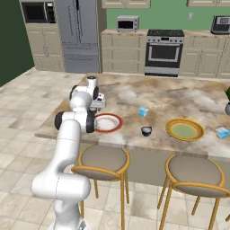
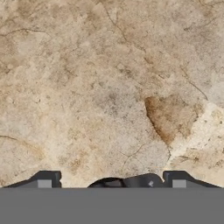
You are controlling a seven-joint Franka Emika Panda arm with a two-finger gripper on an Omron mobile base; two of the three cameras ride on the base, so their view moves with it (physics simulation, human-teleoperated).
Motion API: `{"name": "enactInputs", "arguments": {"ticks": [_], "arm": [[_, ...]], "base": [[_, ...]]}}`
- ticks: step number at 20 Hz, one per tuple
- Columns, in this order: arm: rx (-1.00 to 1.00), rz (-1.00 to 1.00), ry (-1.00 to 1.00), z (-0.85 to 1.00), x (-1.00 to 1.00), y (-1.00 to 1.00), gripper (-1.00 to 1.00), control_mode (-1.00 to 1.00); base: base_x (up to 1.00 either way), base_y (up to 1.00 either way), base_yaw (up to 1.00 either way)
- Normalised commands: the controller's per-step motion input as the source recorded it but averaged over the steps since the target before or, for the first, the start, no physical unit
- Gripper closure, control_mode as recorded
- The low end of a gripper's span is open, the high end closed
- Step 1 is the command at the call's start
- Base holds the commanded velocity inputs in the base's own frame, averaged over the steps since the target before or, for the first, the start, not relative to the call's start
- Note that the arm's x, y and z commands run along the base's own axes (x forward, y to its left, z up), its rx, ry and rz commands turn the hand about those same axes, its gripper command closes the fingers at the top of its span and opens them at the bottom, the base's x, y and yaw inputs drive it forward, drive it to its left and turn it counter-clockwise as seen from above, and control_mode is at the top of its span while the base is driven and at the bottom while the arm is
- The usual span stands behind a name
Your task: Place two yogurt containers on each plate.
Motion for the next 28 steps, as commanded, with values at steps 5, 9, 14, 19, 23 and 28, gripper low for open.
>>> {"name": "enactInputs", "arguments": {"ticks": [5,9,14,19,23,28], "arm": [[0.00,0.00,0.00,-0.04,0.00,-0.01,1.00,-1.00],[0.00,0.00,0.00,0.04,-0.06,-0.22,1.00,-1.00],[0.00,0.00,0.01,0.12,-0.41,-0.61,1.00,-1.00],[0.00,-0.01,0.06,0.04,-0.65,-0.73,1.00,-1.00],[0.00,0.00,0.07,0.00,-0.90,-0.62,1.00,-1.00],[0.00,0.00,0.06,0.04,-0.39,-0.10,1.00,-1.00]], "base": [[0.00,0.00,0.00],[0.00,0.00,0.00],[0.00,0.00,0.00],[0.00,0.00,0.00],[0.00,0.00,0.00],[0.00,0.00,0.00]]}}
